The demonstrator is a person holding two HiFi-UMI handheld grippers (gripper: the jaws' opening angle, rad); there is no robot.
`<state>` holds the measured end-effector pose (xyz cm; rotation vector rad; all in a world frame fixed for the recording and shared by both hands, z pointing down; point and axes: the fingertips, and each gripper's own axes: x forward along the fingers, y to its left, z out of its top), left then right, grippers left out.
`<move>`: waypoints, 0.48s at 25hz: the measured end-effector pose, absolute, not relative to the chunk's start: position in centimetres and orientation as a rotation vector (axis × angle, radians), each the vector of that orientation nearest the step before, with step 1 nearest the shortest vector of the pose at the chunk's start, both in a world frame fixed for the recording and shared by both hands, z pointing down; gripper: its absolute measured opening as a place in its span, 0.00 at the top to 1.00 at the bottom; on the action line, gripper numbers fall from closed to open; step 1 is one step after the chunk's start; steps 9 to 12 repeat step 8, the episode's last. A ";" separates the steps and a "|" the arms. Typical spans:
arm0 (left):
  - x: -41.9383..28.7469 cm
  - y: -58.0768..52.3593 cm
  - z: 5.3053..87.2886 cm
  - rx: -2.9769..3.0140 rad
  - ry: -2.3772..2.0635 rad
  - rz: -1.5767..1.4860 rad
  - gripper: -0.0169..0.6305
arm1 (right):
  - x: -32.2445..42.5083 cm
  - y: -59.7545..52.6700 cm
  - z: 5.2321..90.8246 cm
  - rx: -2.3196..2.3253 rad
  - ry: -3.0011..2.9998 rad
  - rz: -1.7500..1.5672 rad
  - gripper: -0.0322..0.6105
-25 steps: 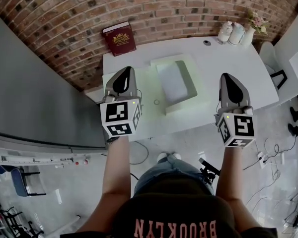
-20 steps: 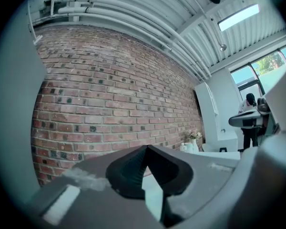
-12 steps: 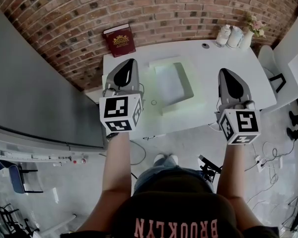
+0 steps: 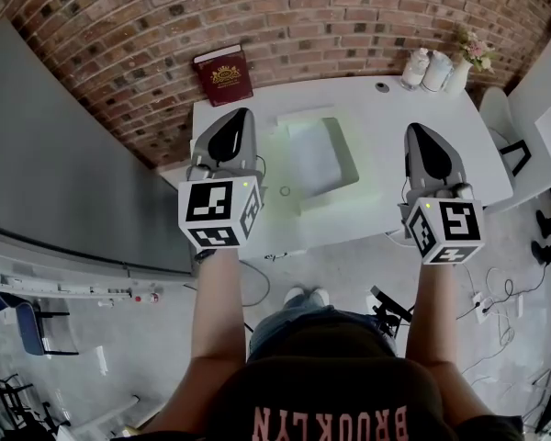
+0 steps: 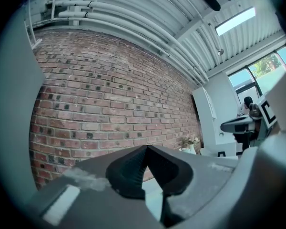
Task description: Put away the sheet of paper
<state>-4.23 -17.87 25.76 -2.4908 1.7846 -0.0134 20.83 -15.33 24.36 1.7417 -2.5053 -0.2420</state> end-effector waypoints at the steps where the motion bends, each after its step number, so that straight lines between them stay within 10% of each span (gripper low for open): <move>1: -4.1 -17.8 25.7 -2.490 1.776 -0.020 0.97 | 20.9 -15.4 24.3 1.744 -2.507 -0.238 0.95; 12: -3.9 -17.7 25.6 -2.490 1.761 -0.039 0.97 | 20.5 -15.7 24.2 1.716 -2.487 -0.285 0.95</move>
